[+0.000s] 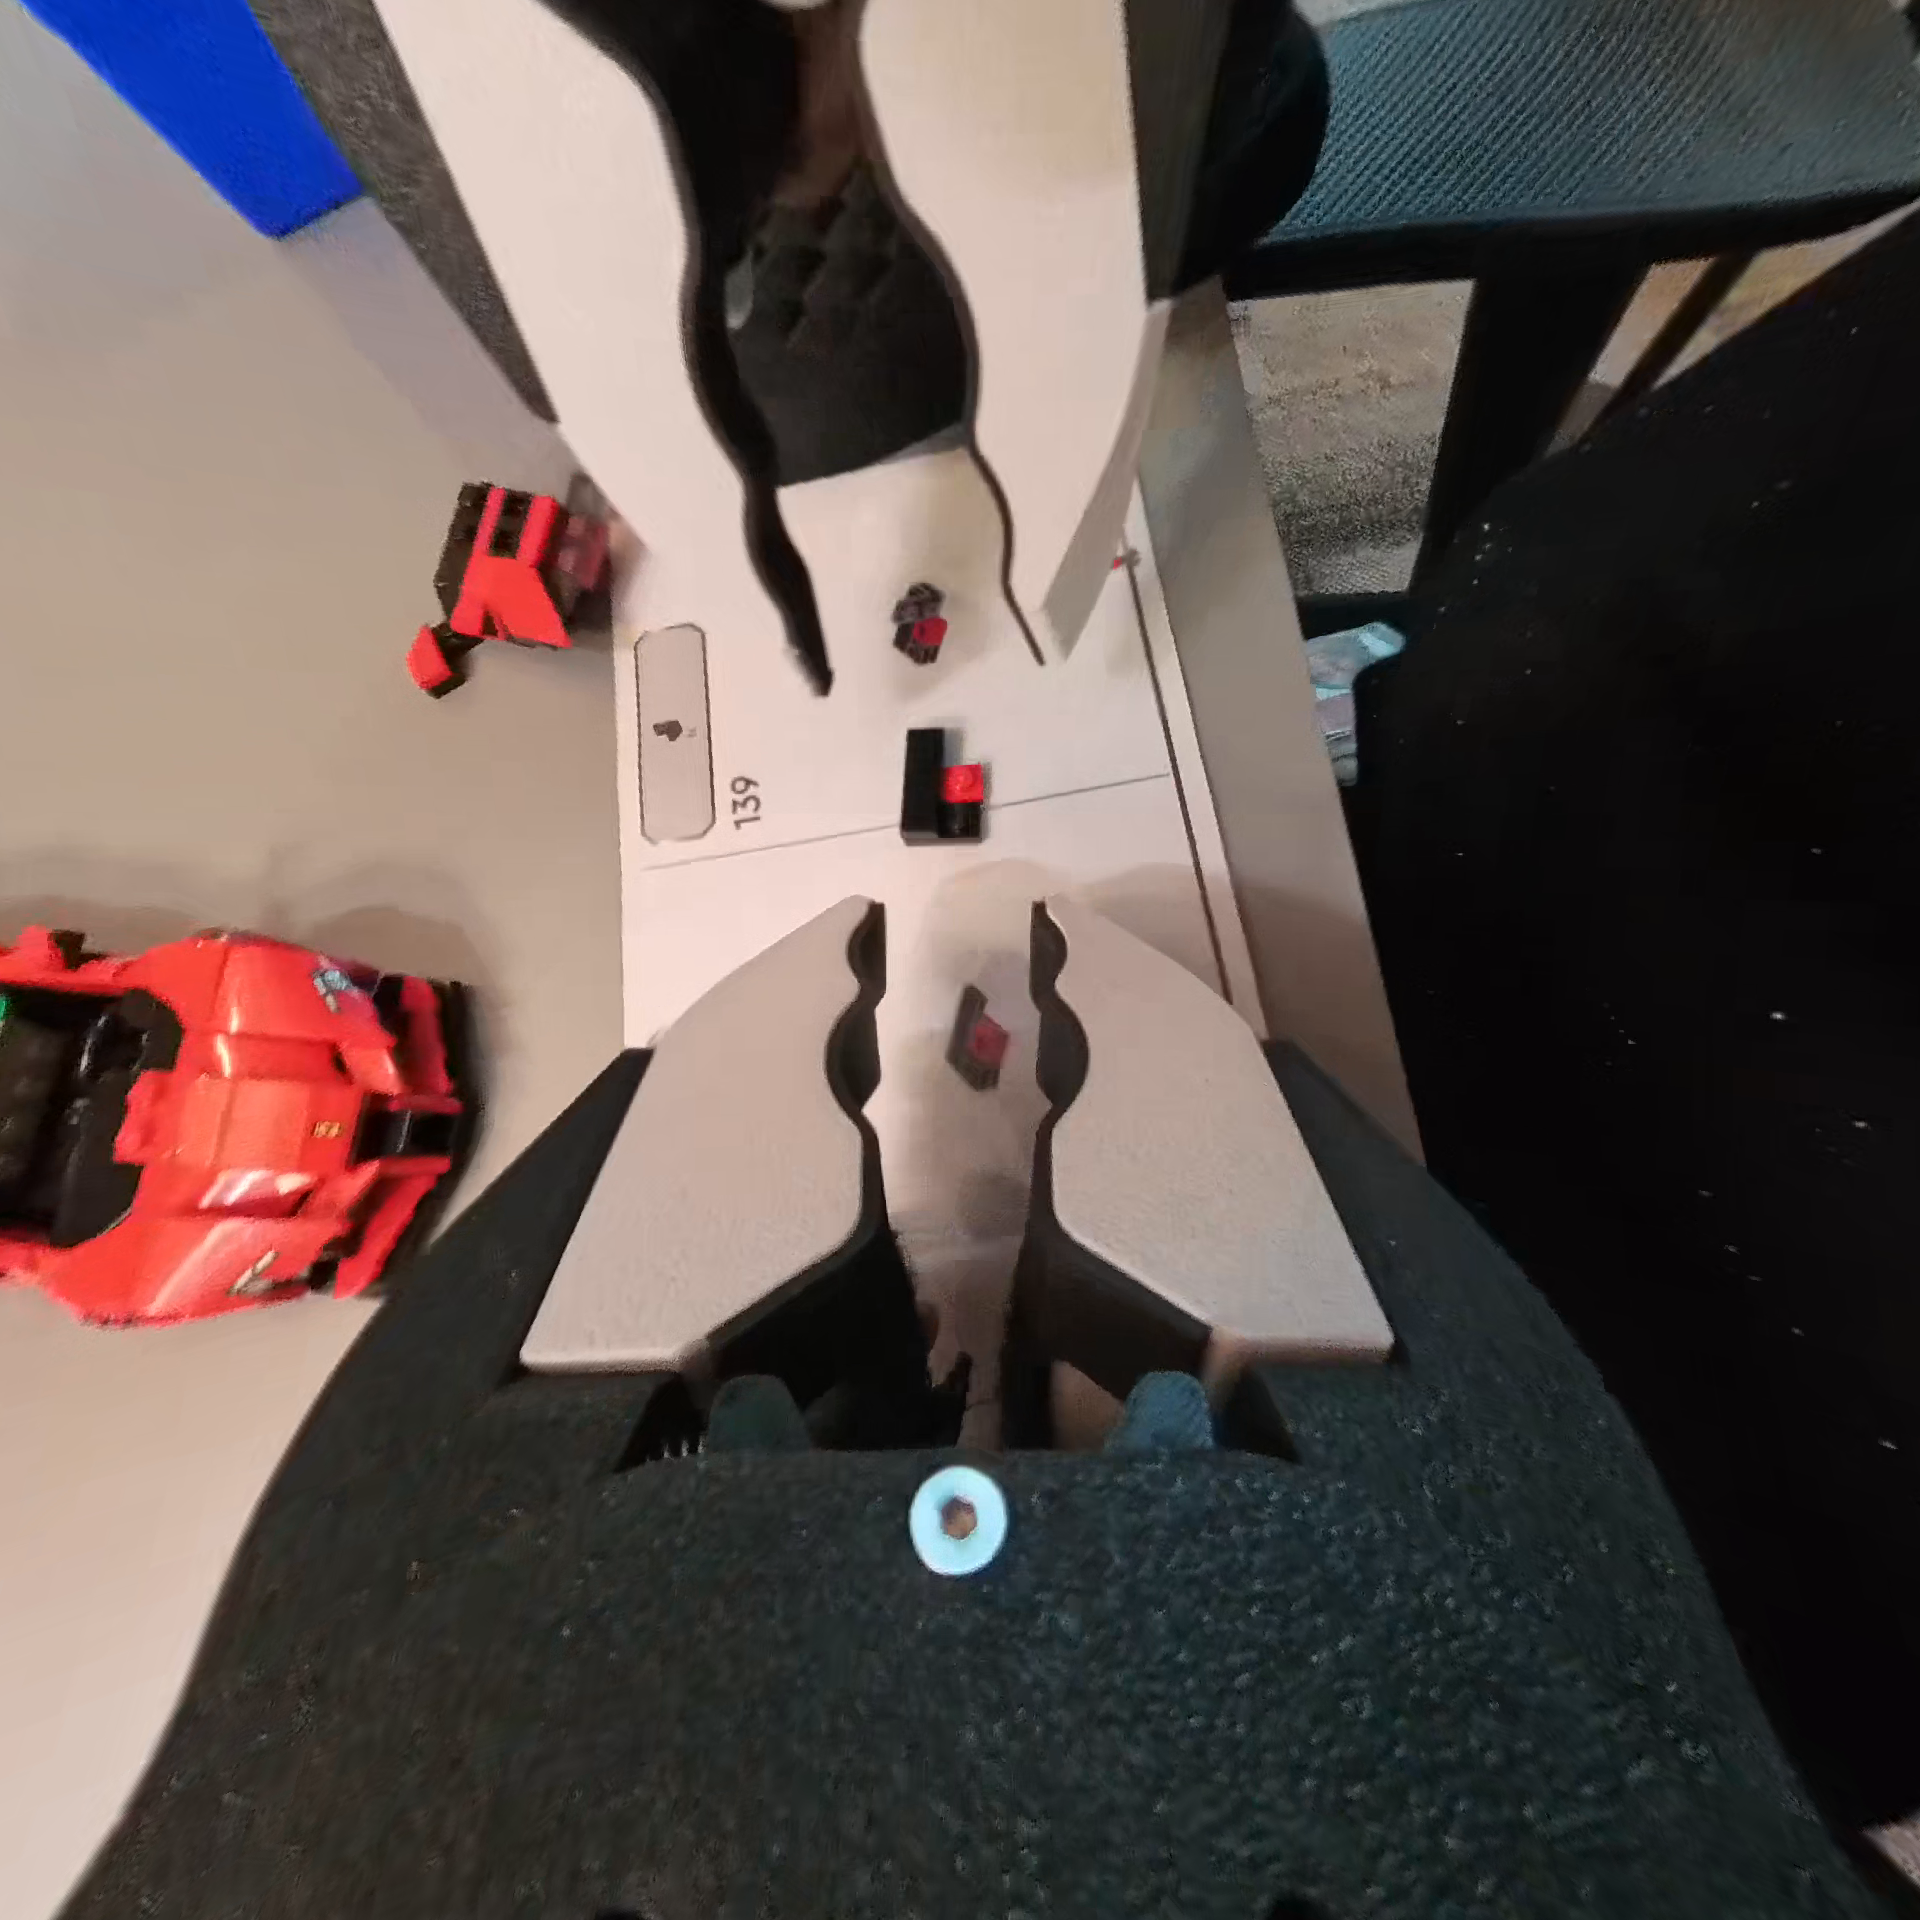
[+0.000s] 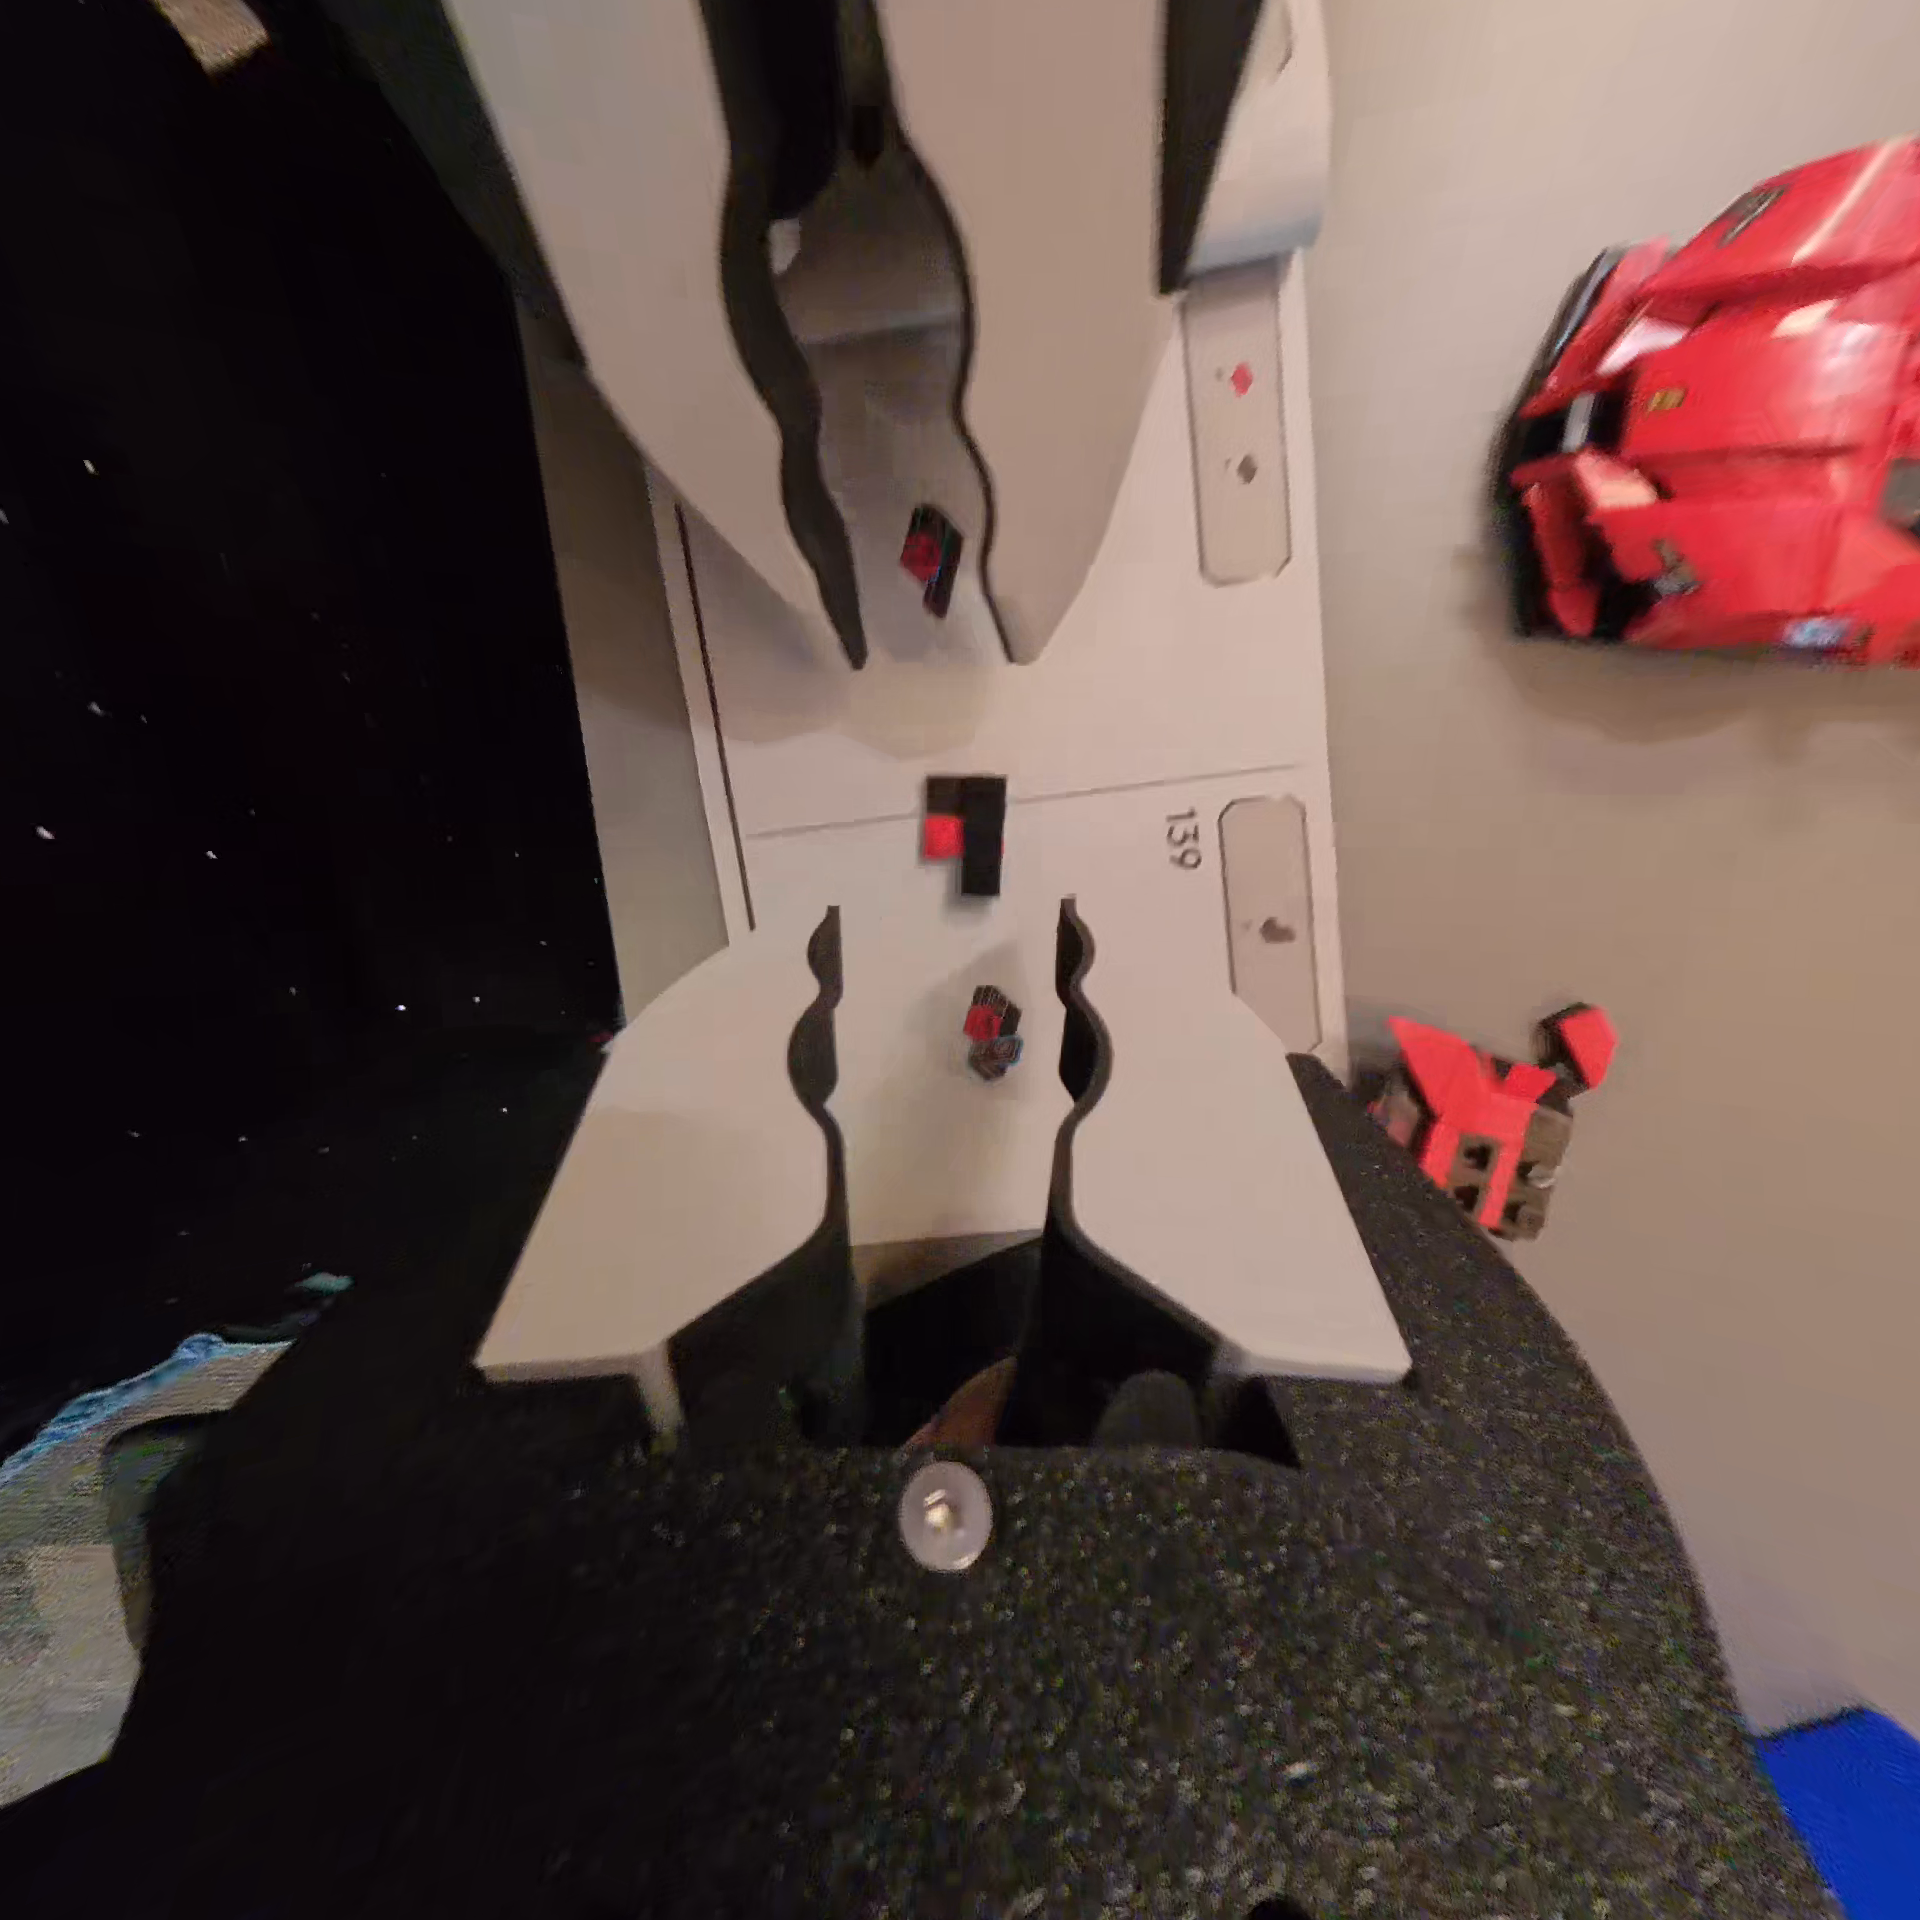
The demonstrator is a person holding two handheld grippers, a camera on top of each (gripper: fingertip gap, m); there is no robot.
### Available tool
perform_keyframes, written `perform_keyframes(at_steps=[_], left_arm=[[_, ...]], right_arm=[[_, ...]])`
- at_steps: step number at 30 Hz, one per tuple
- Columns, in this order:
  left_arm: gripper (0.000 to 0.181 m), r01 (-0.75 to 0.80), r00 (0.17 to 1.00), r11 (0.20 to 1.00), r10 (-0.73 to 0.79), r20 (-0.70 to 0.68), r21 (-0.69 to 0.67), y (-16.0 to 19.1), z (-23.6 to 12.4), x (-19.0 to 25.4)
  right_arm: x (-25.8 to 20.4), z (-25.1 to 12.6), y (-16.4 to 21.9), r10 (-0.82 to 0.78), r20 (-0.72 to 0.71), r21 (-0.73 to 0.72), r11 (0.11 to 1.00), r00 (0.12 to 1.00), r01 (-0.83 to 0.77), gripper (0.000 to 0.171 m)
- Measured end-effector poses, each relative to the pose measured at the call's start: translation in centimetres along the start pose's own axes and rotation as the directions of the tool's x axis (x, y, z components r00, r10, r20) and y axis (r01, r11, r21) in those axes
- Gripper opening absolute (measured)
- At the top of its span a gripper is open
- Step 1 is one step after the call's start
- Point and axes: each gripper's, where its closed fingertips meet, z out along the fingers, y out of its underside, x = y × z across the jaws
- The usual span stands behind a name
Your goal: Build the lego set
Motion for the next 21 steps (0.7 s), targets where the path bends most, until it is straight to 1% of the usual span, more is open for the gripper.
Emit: perform_keyframes(at_steps=[4,7,10,14,21], left_arm=[[0.023,-0.005,0.999,1.0,0.004,-0.032,-0.025,-0.2,1.7,-0.4],[0.02,-0.004,0.999,1.0,0.003,-0.033,-0.013,-0.5,2.2,-0.6],[0.015,0.001,0.999,1.0,-0.002,-0.045,-0.024,-0.4,2.5,-0.5],[0.009,0.018,0.998,0.999,-0.02,-0.055,-0.034,-0.3,2.7,-0.5],[0.008,0.038,0.998,0.999,-0.04,-0.055,-0.025,-0.3,2.7,-0.3]], right_arm=[[0.0,1.3,0.5,-0.033,-0.024,0.068,0.997,0.999,0.035,0.028],[0.4,1.9,0.4,-0.038,-0.041,0.104,0.994,0.998,0.042,0.024],[0.6,2.1,0.2,-0.036,-0.041,0.136,0.99,0.999,0.041,0.014],[0.7,2.1,0.2,-0.021,-0.038,0.154,0.988,0.999,0.026,0.013],[0.5,2.1,0.2,0.035,-0.059,0.161,0.987,0.998,-0.025,0.012]])
